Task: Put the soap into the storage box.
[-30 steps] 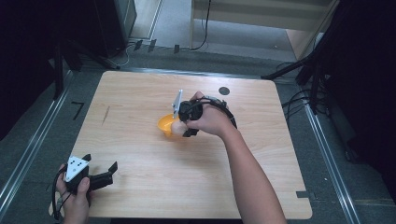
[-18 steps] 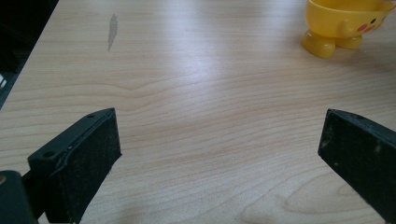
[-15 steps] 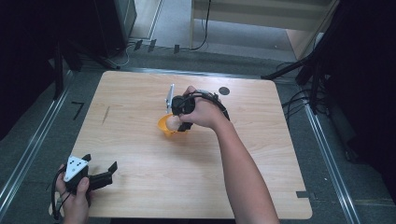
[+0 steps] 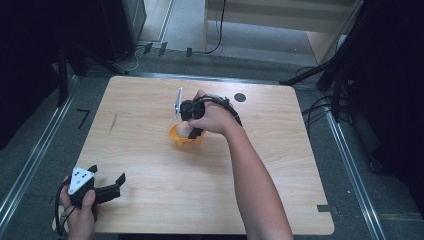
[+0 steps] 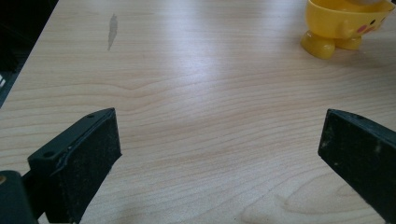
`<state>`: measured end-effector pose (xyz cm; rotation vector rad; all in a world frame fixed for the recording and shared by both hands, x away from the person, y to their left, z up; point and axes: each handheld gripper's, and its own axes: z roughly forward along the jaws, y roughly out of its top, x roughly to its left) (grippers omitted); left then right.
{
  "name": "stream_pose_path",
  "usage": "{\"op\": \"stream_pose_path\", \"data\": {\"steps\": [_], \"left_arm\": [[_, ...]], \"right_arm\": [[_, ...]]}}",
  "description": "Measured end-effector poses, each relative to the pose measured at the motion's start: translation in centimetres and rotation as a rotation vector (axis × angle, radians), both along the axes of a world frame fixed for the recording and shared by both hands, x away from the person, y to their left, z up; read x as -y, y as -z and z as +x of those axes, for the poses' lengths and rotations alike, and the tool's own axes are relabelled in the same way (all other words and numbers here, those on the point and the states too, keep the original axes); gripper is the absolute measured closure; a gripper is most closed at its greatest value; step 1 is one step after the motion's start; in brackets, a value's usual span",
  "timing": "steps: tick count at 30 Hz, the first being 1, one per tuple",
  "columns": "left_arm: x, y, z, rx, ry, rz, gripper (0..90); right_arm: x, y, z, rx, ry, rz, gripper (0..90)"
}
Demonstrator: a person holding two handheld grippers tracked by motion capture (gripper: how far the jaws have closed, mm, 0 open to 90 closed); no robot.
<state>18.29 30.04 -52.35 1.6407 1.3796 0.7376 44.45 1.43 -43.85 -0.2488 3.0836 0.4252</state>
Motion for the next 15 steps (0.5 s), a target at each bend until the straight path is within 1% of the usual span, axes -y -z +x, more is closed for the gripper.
{"op": "stream_pose_path", "data": {"steps": [2,5,7,15], "left_arm": [[-0.02,0.01,0.01,0.002,0.001,-0.006,0.0],[-0.03,0.02,0.02,0.002,0.0,-0.007,0.0],[0.0,0.01,0.02,-0.001,0.0,-0.003,0.0],[-0.01,0.0,0.03,-0.004,0.002,0.0,0.0]], "right_arm": [[-0.14,0.15,0.02,-0.003,0.005,-0.001,33.1],[-0.3,0.41,0.21,0.002,-0.002,0.003,33.0],[-0.32,0.49,0.22,-0.001,0.007,-0.004,33.0],[-0.21,0.73,0.43,0.001,0.013,-0.011,32.8]]}}
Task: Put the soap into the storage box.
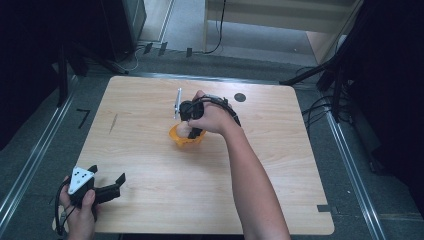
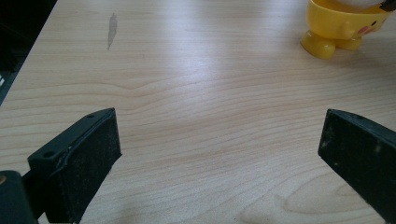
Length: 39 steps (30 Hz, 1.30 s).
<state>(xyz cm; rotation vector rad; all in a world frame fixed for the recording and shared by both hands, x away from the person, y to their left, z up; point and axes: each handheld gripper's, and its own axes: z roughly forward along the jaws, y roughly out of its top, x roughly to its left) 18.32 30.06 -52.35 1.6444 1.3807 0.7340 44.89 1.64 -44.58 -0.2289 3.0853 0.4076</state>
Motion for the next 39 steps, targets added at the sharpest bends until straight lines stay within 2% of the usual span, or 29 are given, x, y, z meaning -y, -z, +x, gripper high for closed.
{"op": "stream_pose_path", "data": {"steps": [4,8,11,14,22,28,33,35,39], "left_arm": [[0.0,0.0,0.0,0.002,0.0,-0.004,0.0],[0.0,0.0,0.0,0.0,-0.001,-0.002,0.0],[0.0,0.0,0.0,0.0,-0.001,-0.002,0.0],[0.0,0.0,0.0,0.0,-0.001,-0.003,0.0],[0.1,0.0,0.1,0.0,0.003,0.008,0.0],[0.1,0.0,0.1,-0.006,0.004,0.005,0.0],[0.0,0.0,0.1,-0.006,0.004,-0.002,0.0],[0.0,0.0,0.2,-0.009,0.002,0.0,0.0],[0.1,0.0,0.3,-0.007,0.002,-0.001,0.0]], "right_arm": [[0.0,0.0,0.1,-0.002,0.001,-0.001,32.7],[0.2,-0.6,0.2,-0.005,0.015,0.054,32.2],[0.1,-0.9,0.1,0.004,0.018,0.03,32.2],[0.3,-0.9,0.1,0.003,0.014,0.035,32.5],[1.3,-0.9,-0.5,-0.003,0.046,0.041,31.6],[2.3,-0.5,-1.4,-0.009,0.078,0.052,26.8],[3.1,0.0,-2.2,0.0,0.097,0.051,17.2],[3.5,0.1,-2.6,-0.017,0.114,0.054,13.7],[4.2,0.3,-3.4,-0.001,0.109,0.069,13.3]]}}
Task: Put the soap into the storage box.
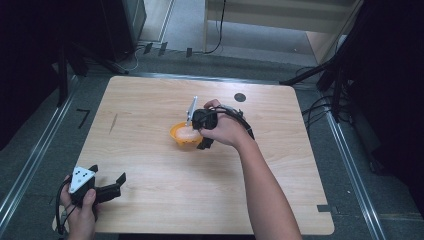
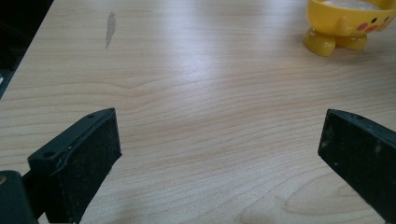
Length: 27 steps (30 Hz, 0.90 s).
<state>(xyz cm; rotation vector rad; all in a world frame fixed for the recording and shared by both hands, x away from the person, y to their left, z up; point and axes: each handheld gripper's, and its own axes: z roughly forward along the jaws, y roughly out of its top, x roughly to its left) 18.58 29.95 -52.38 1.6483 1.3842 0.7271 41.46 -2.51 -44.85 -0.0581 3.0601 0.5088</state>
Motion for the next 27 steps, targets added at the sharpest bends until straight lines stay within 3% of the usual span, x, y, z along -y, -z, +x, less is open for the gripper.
{"op": "stream_pose_path", "data": {"steps": [10,19,27], "left_arm": [[0.0,0.0,0.0,-0.004,-0.001,0.01,0.0],[0.0,0.0,0.0,-0.003,-0.004,0.009,0.0],[0.0,0.0,0.0,-0.003,-0.004,0.009,0.0]], "right_arm": [[2.0,0.0,-1.8,0.004,0.031,0.022,6.9],[3.6,0.7,-2.9,-0.015,0.095,0.044,0.2],[4.7,1.4,-3.7,-0.02,0.134,0.051,0.0]]}}
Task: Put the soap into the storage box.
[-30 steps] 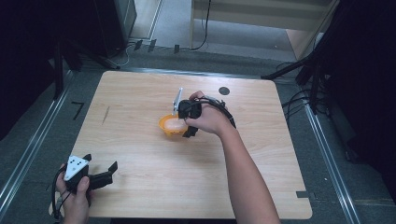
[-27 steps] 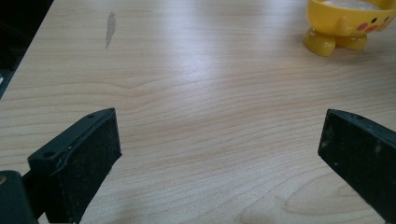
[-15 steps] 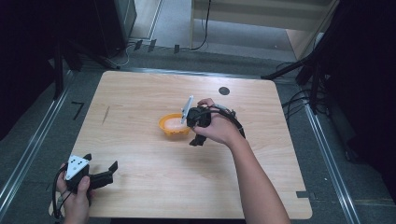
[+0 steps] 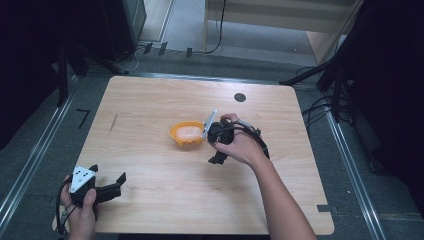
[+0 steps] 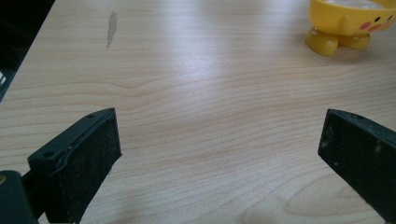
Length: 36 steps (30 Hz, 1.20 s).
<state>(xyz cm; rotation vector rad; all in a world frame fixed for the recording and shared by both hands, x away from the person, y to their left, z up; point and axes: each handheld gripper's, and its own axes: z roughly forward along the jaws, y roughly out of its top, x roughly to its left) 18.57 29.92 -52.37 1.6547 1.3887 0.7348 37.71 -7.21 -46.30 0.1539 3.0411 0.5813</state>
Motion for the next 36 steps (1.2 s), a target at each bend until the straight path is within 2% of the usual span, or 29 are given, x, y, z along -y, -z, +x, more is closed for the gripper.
{"op": "stream_pose_path", "data": {"steps": [19,26,27,30,36], "left_arm": [[0.1,0.0,0.0,-0.002,0.001,0.01,0.0],[0.1,0.0,0.0,0.003,-0.002,0.011,0.0],[0.1,0.0,0.0,0.003,-0.001,0.012,0.0],[0.2,0.0,0.0,0.003,-0.002,0.015,0.0],[0.2,0.0,0.0,0.003,-0.002,0.016,0.0]], "right_arm": [[3.2,1.7,-2.2,-0.011,0.103,0.054,0.0],[4.6,2.4,-3.0,-0.023,0.117,0.072,0.0],[4.8,2.5,-3.1,-0.013,0.121,0.076,0.0],[5.5,2.8,-3.5,-0.028,0.14,0.088,0.0],[7.0,3.4,-4.0,-0.025,0.164,0.097,0.0]]}}
